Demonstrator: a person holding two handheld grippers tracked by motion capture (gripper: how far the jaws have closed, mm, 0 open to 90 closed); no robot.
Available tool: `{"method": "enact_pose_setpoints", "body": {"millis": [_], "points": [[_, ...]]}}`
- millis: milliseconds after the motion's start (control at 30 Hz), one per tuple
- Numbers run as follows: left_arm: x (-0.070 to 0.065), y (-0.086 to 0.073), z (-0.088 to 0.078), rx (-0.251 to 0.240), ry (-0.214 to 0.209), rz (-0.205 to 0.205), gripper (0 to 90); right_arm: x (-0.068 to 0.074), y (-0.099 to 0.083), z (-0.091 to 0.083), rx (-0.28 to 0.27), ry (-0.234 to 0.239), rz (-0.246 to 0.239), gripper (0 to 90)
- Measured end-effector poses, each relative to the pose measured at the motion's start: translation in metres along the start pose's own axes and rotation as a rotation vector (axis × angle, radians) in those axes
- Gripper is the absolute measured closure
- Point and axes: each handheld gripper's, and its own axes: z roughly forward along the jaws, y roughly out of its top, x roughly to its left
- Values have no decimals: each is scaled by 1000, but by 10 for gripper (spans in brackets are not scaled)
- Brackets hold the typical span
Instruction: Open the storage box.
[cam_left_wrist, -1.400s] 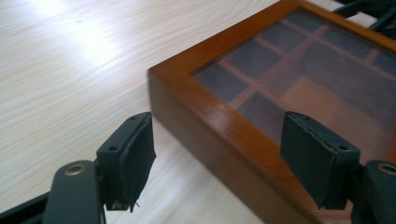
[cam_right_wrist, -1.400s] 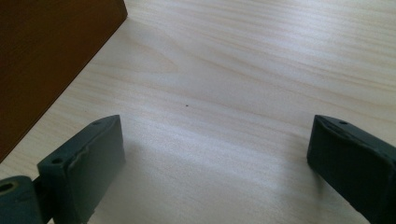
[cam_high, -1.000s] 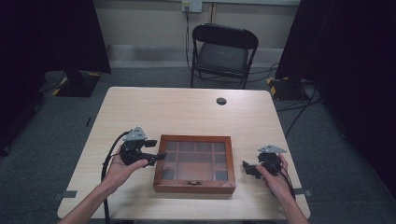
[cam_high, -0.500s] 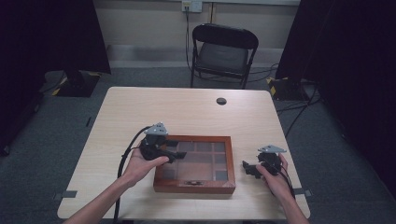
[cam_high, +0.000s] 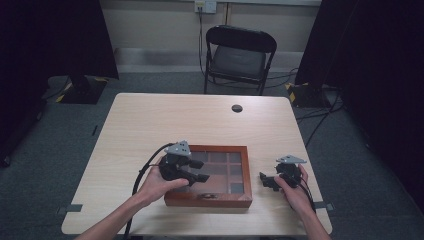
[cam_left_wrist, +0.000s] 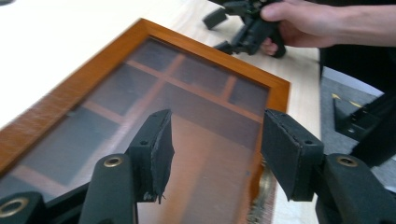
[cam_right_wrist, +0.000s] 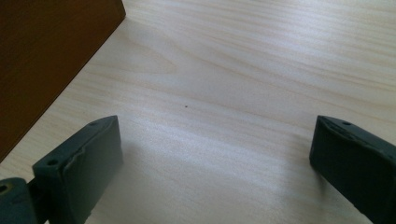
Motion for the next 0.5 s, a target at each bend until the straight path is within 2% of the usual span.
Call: {"method": "enact_pose_setpoints", "body": {"millis": [67, 233, 333, 433, 500], "points": [[-3, -2, 2, 1, -18, -6, 442, 0, 0, 0, 0, 0, 0, 17], [-12, -8, 6, 39, -77, 18, 522, 0, 0, 0, -1, 1, -1, 17], [-16, -12, 10, 58, -85, 28, 539, 0, 0, 0, -1, 1, -1, 17], [-17, -15, 12, 50, -96, 20, 566, 0, 0, 0, -1, 0, -3, 17], [-17, -16, 14, 59, -115, 23, 617, 0, 0, 0, -1, 0, -2, 17]]}}
